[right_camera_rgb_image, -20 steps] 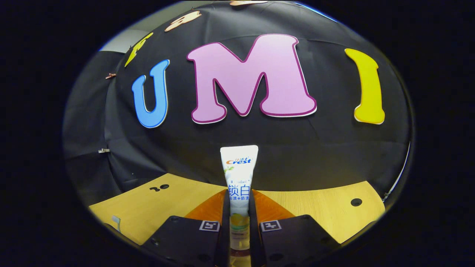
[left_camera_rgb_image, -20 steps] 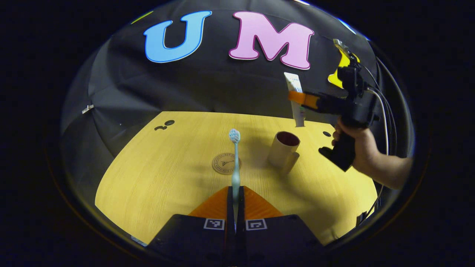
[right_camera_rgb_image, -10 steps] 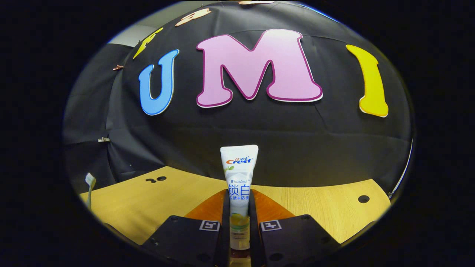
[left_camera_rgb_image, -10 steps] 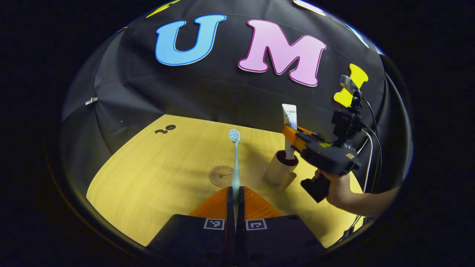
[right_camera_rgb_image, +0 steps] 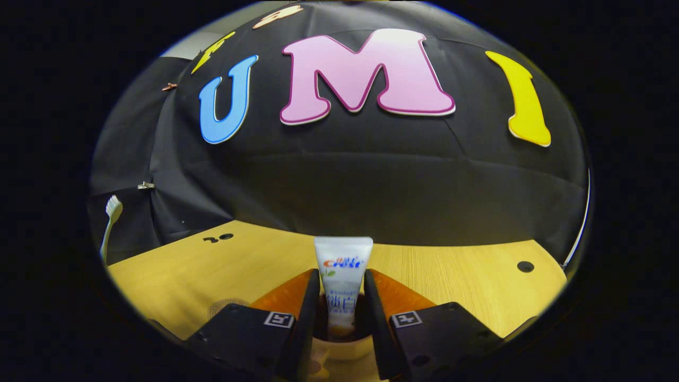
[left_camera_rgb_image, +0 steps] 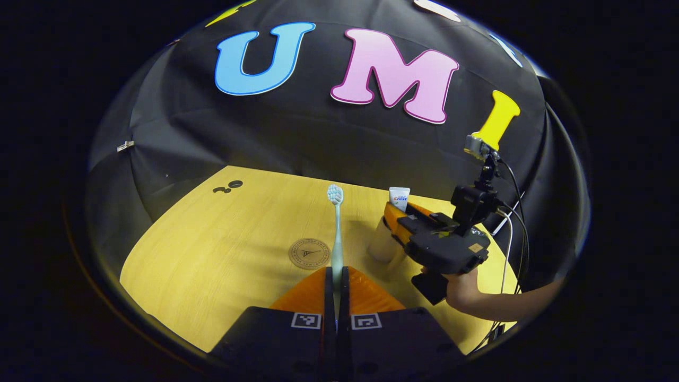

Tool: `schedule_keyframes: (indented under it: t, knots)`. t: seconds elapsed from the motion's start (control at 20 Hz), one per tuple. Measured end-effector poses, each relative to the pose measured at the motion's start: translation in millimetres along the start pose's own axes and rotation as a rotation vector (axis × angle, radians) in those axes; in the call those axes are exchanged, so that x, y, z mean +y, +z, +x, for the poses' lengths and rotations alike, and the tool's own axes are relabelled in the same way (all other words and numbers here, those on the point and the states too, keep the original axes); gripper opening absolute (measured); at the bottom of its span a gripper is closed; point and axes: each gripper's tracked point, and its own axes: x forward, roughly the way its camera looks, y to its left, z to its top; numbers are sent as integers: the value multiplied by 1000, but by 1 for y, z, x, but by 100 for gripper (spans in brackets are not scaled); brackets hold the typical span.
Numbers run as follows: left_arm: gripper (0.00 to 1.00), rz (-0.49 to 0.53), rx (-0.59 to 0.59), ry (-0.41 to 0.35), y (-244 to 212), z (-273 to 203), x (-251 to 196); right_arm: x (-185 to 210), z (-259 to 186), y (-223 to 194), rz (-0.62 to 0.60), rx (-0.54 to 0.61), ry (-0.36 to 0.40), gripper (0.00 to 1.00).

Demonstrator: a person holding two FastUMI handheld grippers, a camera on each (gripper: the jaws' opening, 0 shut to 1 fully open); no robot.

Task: Put the toothbrush and toothpaste on the desktop into the cup, then pick up the cup and place it on the coaster on the desktop.

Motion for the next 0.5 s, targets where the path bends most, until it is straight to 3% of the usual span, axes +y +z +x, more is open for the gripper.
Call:
schedule_keyframes:
  t: [0.05,0.15,0.3,0.35,0.5]
  knots:
    - [7,2,-10,-9,1,-1,-6,-3,-3,6,8,-14,-2,57]
    - [6,3,-40,-35,13,-1,-21,-10,-18,20,23,-43,-7,100]
    - [6,15,-109,-86,42,14,-49,-29,-39,41,27,-59,-37,97]
    - [2,21,-135,-102,53,20,-58,-38,-47,41,31,-52,-52,97]
    - [6,19,-215,-159,80,43,-81,-61,-70,27,25,0,-82,97]
